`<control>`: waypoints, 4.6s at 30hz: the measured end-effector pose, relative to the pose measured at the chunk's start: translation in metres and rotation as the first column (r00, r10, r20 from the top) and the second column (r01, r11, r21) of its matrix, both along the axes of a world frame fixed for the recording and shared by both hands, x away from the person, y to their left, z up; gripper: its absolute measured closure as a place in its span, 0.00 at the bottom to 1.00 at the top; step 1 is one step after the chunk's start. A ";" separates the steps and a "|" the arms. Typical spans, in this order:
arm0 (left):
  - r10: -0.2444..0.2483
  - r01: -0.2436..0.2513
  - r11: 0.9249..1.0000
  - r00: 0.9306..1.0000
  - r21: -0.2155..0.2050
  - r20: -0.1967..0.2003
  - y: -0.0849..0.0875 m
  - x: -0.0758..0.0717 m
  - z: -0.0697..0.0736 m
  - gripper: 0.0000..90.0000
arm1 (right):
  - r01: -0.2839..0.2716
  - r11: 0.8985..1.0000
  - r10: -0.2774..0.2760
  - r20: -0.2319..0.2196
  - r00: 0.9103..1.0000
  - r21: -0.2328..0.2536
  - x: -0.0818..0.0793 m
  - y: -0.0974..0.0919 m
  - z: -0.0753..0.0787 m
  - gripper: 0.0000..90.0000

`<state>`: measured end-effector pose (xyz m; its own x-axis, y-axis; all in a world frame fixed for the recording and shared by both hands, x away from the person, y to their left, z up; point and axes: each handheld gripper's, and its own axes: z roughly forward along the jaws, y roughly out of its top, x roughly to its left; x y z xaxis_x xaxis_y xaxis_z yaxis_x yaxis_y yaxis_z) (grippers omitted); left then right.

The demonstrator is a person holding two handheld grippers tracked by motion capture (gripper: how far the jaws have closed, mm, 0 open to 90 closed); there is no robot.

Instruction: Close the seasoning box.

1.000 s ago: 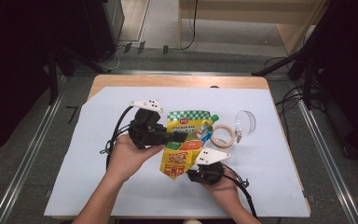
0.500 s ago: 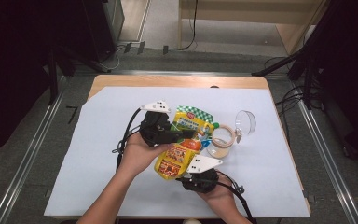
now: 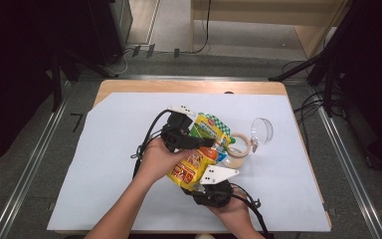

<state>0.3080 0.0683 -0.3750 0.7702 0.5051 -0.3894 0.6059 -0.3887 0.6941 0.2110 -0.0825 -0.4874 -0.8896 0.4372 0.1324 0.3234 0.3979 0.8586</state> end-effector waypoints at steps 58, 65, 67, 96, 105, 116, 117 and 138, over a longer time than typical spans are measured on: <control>-0.010 0.013 0.999 0.998 0.051 -0.059 -0.020 -0.002 0.011 0.64 | 0.061 0.992 -0.055 -0.051 0.997 0.111 0.004 -0.007 0.018 0.71; 0.002 0.003 0.996 0.998 0.086 -0.068 -0.016 0.001 0.012 0.77 | 0.062 0.994 -0.060 -0.026 0.998 0.087 0.004 -0.007 0.020 0.70; -0.002 0.008 0.995 0.998 0.098 -0.061 -0.017 0.002 0.011 0.78 | 0.056 0.994 -0.052 -0.043 0.998 0.092 0.004 -0.006 0.019 0.69; -0.041 0.070 0.989 0.975 0.127 -0.218 -0.031 0.039 0.022 0.80 | 0.000 0.997 0.002 -0.026 1.000 0.076 0.017 -0.007 0.032 0.68; -0.044 0.073 0.989 0.975 0.127 -0.218 -0.036 0.042 0.025 0.79 | 0.010 0.987 0.011 -0.125 0.992 0.160 0.020 -0.005 0.035 0.70; -0.046 0.076 0.985 0.980 0.154 -0.192 -0.041 0.042 0.030 0.81 | 0.001 0.996 0.001 -0.030 1.000 0.084 0.016 -0.001 0.036 0.65; -0.044 0.073 0.986 0.981 0.152 -0.189 -0.042 0.042 0.031 0.82 | 0.007 0.997 -0.006 -0.013 1.000 0.081 0.016 -0.003 0.036 0.70; -0.017 0.044 0.985 0.987 0.168 -0.157 -0.040 0.041 0.041 0.80 | 0.044 0.989 -0.036 -0.054 0.998 0.138 0.021 -0.005 0.040 0.71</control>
<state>0.3491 0.0280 -0.3343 0.7236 0.5516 -0.4149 0.6866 -0.5131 0.5151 0.2317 -0.0871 -0.4476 -0.8622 0.4464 0.2394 0.3816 0.2617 0.8865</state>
